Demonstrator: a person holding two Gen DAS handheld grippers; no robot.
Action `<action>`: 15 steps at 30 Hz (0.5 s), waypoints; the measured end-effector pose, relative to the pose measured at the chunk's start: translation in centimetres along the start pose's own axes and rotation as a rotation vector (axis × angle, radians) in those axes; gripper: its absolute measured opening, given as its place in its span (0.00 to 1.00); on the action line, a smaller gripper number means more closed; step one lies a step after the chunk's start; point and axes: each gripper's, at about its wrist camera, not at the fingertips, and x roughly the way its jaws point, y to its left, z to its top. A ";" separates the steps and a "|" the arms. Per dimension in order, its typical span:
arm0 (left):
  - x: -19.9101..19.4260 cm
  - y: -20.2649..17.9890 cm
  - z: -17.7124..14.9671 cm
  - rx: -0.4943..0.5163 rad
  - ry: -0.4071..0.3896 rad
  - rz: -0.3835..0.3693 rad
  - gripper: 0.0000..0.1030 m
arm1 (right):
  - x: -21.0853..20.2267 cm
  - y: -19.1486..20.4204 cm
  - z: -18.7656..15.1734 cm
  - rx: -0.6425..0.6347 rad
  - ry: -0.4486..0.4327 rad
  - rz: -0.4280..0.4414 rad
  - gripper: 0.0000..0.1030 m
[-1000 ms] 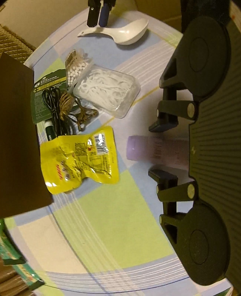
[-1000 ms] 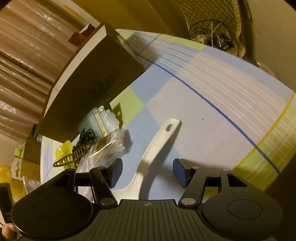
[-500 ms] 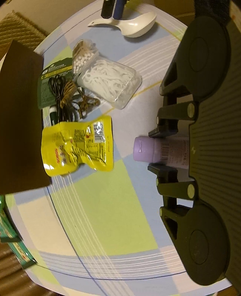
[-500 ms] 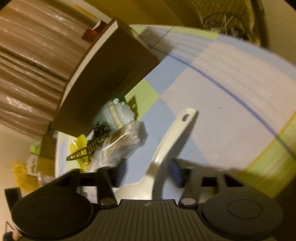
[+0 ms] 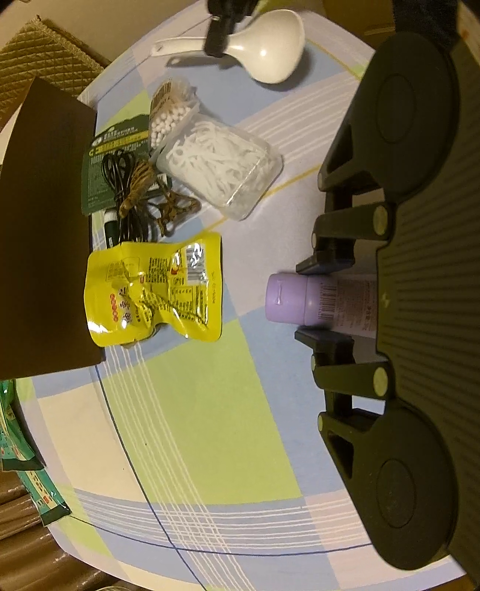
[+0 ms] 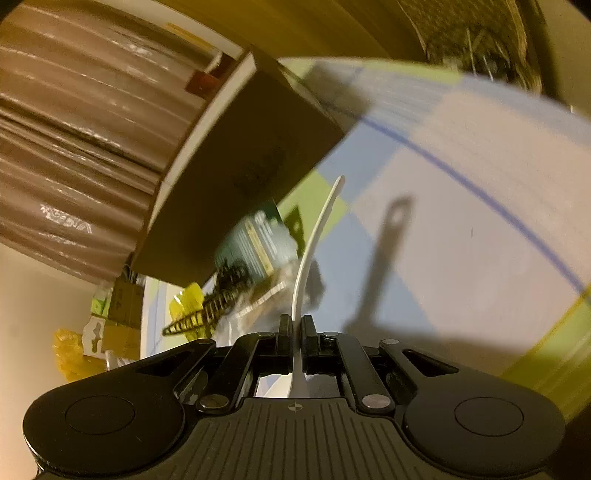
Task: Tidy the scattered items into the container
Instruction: 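Lift the white ladle with the right tool while the left tool grasps the purple tube, then carry the ladle and purple tube up over the box with both tools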
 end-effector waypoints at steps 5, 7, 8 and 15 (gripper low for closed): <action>-1.0 -0.4 -0.3 -0.010 -0.036 -0.011 0.25 | -0.9 1.1 1.3 -0.071 -0.025 0.002 0.01; -1.6 -0.5 -0.2 -0.015 -0.060 -0.015 0.25 | -0.9 1.5 1.8 -0.094 -0.026 0.003 0.01; -1.8 -0.6 0.0 -0.017 -0.069 -0.015 0.25 | -0.9 1.7 2.0 -0.107 -0.026 0.001 0.01; -3.6 -1.0 1.0 -0.047 -0.140 -0.002 0.25 | 0.1 2.7 3.6 -0.185 -0.022 0.019 0.01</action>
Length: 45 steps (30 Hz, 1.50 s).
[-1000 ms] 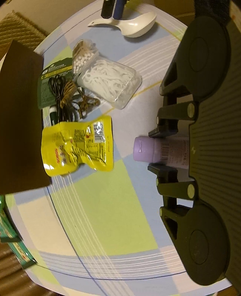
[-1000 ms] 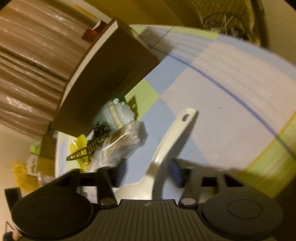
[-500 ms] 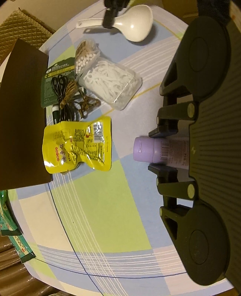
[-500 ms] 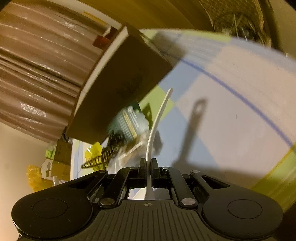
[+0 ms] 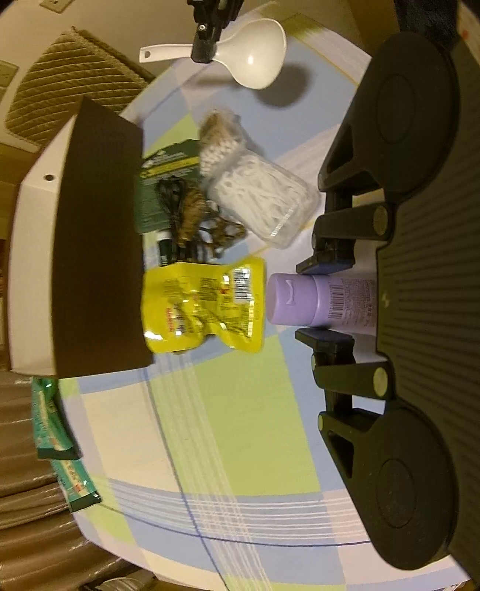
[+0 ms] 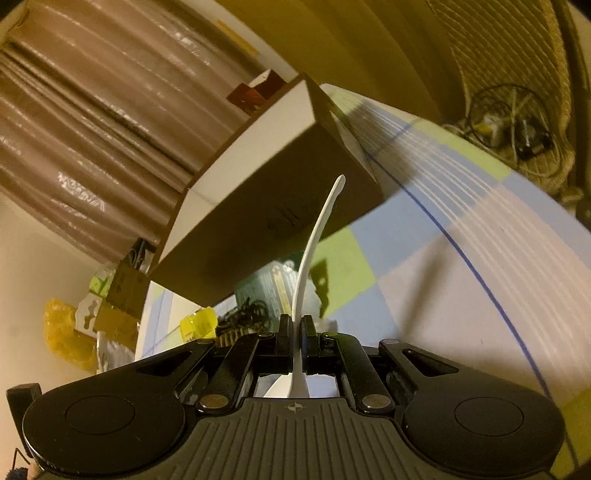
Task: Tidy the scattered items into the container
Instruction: 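Carry the ladle and purple tube up over the box with both tools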
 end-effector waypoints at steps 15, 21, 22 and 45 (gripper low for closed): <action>-3.7 -0.6 1.5 -0.062 -0.131 0.065 0.24 | 0.7 1.7 3.6 -0.182 0.006 0.045 0.01; -5.7 -0.7 2.6 -0.078 -0.183 0.065 0.24 | 0.6 3.0 5.9 -0.245 0.000 0.078 0.01; -6.1 -0.7 2.9 -0.076 -0.195 0.064 0.24 | 0.6 3.2 6.4 -0.252 -0.002 0.087 0.01; -7.0 -1.5 18.2 0.024 -0.399 -0.049 0.25 | 8.3 9.6 17.1 -0.464 -0.098 0.104 0.01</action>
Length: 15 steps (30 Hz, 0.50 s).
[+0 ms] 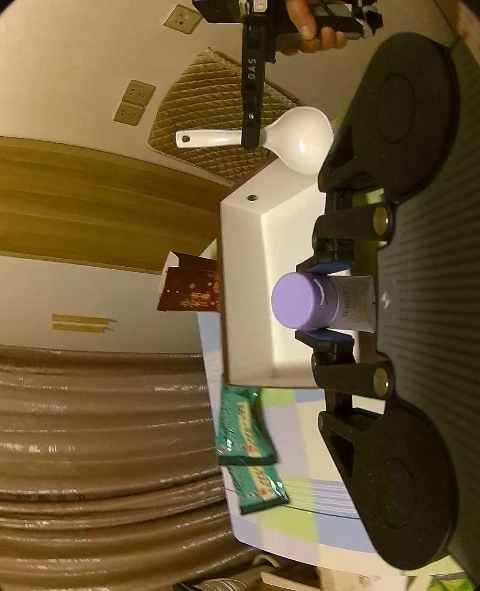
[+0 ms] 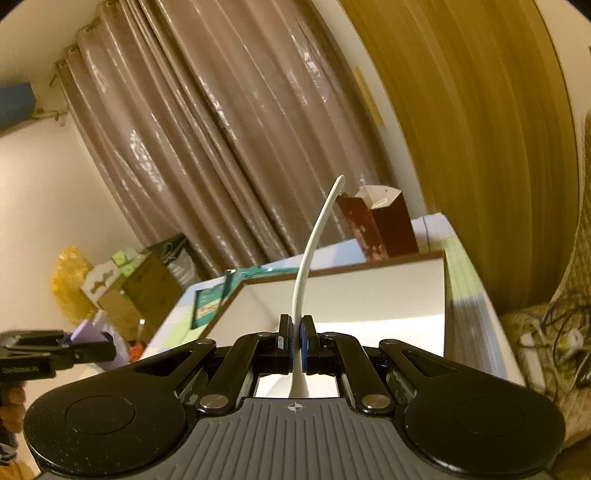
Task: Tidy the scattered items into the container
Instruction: 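Carry the ladle and purple tube up over the box with both tools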
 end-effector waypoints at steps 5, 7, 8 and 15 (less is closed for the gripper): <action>4.4 -0.8 2.1 0.016 0.031 -0.029 0.25 | 3.5 -0.5 0.2 -0.046 0.048 -0.058 0.01; 6.5 -1.0 2.5 0.013 0.061 -0.039 0.25 | 4.9 -0.7 -0.1 -0.072 0.076 -0.079 0.01; 7.5 -1.1 2.6 0.010 0.076 -0.043 0.25 | 5.6 -0.8 -0.3 -0.084 0.092 -0.089 0.01; 13.5 -1.5 2.3 0.015 0.199 -0.056 0.25 | 9.5 -1.3 -2.3 -0.131 0.223 -0.105 0.01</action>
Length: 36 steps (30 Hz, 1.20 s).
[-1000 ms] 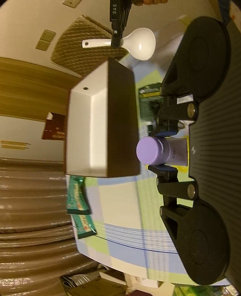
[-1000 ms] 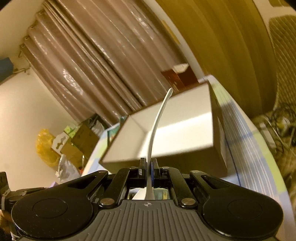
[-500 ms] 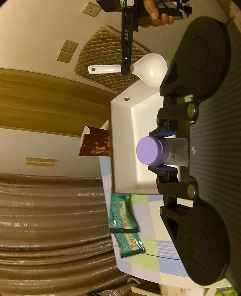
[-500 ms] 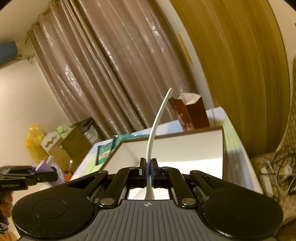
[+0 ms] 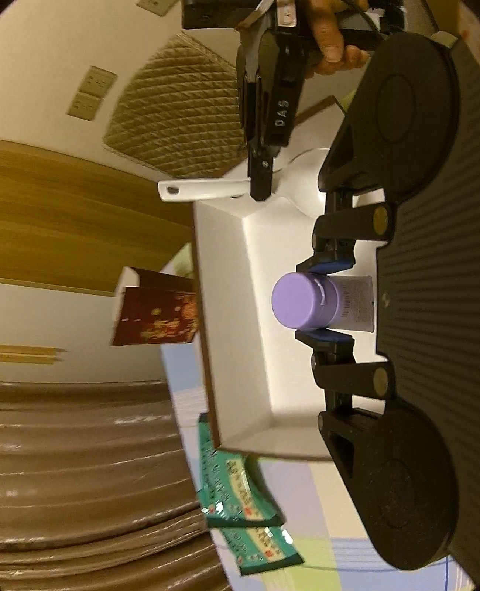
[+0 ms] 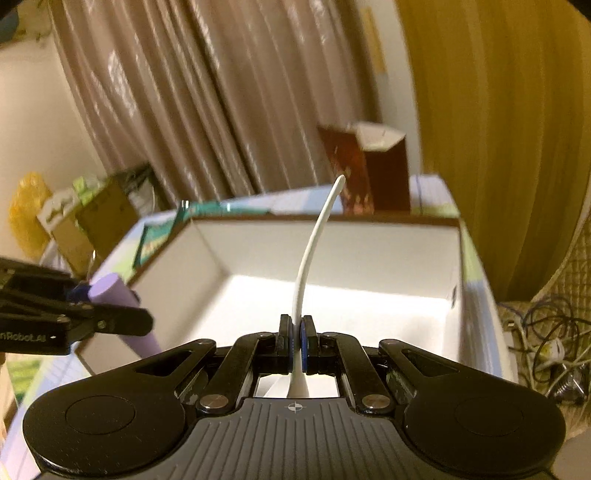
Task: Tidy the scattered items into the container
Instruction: 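Carry the ladle and purple tube up over the box with both tools, then lower both items into the box and open both tools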
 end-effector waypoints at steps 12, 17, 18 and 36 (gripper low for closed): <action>7.8 1.2 -0.8 -0.083 0.293 -0.047 0.25 | 5.1 0.4 -0.5 -0.085 0.262 -0.030 0.01; 9.1 1.0 -1.1 -0.075 0.325 -0.029 0.25 | 6.3 -0.2 -0.7 -0.072 0.326 -0.047 0.01; 9.2 1.0 -1.1 -0.078 0.326 -0.026 0.25 | 6.5 -0.3 -0.7 -0.065 0.334 -0.049 0.01; 10.4 2.0 -1.0 -0.100 0.342 0.066 0.61 | 5.6 0.3 -0.5 -0.089 0.320 -0.113 0.68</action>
